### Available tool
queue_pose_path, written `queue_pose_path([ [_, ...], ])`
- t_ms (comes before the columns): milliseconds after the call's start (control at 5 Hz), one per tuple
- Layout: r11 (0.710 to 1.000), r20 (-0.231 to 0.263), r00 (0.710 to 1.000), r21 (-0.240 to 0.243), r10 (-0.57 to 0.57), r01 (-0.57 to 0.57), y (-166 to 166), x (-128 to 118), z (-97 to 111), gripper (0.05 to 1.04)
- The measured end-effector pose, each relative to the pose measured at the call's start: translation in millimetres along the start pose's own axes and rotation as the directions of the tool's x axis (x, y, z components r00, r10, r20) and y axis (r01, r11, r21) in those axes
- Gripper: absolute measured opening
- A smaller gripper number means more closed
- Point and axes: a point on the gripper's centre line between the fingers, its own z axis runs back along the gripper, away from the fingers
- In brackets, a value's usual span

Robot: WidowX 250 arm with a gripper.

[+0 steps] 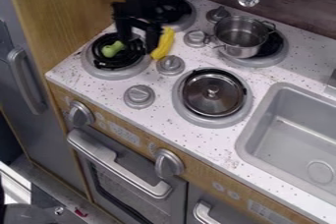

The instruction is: Put the green spatula near the lid

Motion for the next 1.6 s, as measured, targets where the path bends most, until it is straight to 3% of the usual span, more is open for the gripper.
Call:
queue_pose_path([
  [400,0.999,0.037,0.999,0.024,0.033,-0.034,20,-12,-6,0.999],
  [800,0.991,0.079,0.993,0.095,0.083,-0.091,40,-14,-8,0.999],
  [1000,0.986,0.092,0.988,0.103,0.123,-0.132,56,-17,-6,0.999],
  [1400,0.985,0.067,0.983,0.017,0.171,-0.173,52,-13,-43,0.999],
  [1600,0.988,0.083,0.985,-0.009,0.152,-0.152,48,5,-46,1.000],
])
